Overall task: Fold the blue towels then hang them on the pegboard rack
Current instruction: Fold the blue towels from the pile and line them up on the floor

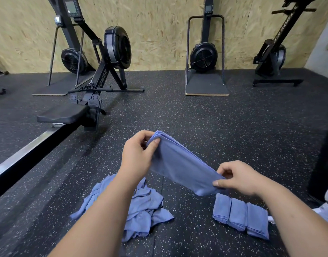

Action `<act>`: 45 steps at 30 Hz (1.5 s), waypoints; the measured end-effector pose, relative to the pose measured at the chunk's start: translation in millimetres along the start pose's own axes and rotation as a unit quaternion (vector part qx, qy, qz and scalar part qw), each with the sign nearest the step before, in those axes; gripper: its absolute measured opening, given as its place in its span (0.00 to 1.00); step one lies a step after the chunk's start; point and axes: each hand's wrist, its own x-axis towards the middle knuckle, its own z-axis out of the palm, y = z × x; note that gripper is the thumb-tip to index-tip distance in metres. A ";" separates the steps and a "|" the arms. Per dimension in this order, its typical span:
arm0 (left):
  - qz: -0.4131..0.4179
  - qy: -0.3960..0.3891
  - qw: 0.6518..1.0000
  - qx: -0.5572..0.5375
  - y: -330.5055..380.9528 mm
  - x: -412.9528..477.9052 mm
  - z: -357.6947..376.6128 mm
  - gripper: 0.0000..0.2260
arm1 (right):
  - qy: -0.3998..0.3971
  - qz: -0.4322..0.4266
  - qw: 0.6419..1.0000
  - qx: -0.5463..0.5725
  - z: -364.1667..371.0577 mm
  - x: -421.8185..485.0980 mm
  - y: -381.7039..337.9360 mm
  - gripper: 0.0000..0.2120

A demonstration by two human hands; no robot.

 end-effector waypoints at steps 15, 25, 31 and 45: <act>-0.162 0.084 0.983 -0.028 -24.5 -3.4 -20.2 0.02 | 0.114 -0.034 0.947 0.297 -18.1 -30.1 -37.0 0.06; -0.212 0.093 0.969 -0.088 32.8 -38.8 -9.7 0.06 | 0.256 -0.038 0.915 0.310 -3.2 -59.5 -82.8 0.08; -0.065 -0.039 0.997 -0.002 65.8 -71.4 8.2 0.17 | 0.244 -0.077 0.928 0.269 11.9 -78.2 -108.6 0.11; -0.080 -0.137 0.981 -0.113 59.0 -60.4 20.6 0.03 | 0.077 -0.092 0.936 0.330 3.0 -70.6 -105.6 0.21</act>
